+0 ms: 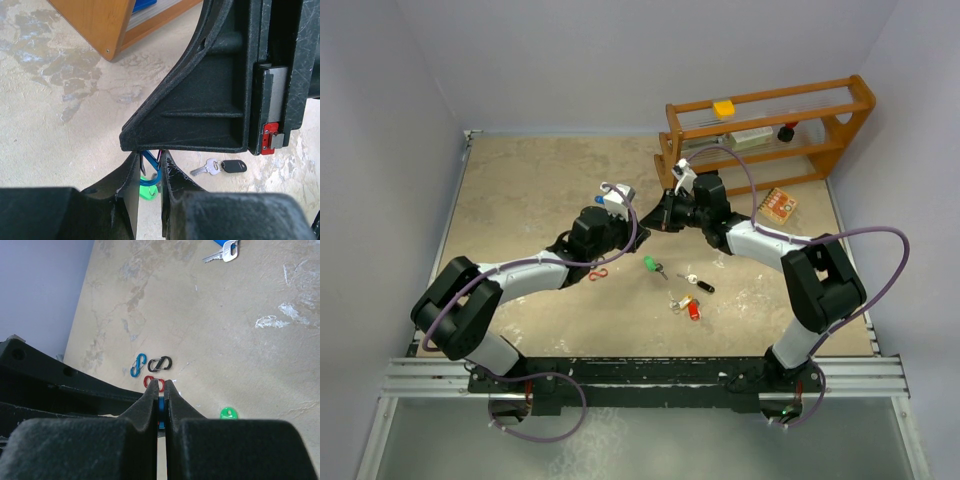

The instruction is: Put the keys on the keyring

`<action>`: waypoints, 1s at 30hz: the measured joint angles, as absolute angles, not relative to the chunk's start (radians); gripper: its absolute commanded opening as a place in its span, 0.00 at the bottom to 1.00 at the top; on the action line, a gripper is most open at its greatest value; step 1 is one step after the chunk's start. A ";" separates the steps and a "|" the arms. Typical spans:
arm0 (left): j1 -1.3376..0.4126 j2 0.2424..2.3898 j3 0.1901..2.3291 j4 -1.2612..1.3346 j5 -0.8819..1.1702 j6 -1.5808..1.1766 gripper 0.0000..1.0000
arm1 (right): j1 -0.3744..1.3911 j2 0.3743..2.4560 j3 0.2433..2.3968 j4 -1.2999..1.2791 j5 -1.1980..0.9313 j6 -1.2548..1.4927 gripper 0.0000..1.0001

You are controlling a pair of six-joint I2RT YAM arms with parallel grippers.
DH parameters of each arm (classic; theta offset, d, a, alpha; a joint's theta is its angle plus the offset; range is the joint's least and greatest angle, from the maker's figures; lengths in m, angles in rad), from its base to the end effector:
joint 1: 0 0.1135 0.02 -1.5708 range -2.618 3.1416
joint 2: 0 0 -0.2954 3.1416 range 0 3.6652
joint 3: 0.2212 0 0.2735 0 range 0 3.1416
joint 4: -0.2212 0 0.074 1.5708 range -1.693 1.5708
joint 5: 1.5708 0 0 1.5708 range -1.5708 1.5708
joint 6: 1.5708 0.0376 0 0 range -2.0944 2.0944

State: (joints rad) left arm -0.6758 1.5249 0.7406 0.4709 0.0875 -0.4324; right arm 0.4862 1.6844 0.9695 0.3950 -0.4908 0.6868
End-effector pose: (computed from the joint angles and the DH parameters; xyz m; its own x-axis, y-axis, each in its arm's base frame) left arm 0.2661 -0.2176 0.2282 -0.5067 -0.1288 -0.8524 0.5239 0.7393 -0.4231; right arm 0.3419 0.2007 0.2437 -0.7271 0.2482 -0.6401 -0.4483 0.5345 0.7165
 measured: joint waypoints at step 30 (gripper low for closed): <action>-0.677 1.525 0.738 0.427 0.071 -0.381 0.00 | 0.424 1.655 0.970 0.394 -0.455 0.695 0.44</action>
State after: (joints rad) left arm -0.6769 1.5249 0.7376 0.4274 0.0708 -0.3809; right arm 0.4240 1.6554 0.9699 0.3939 -0.4553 0.6952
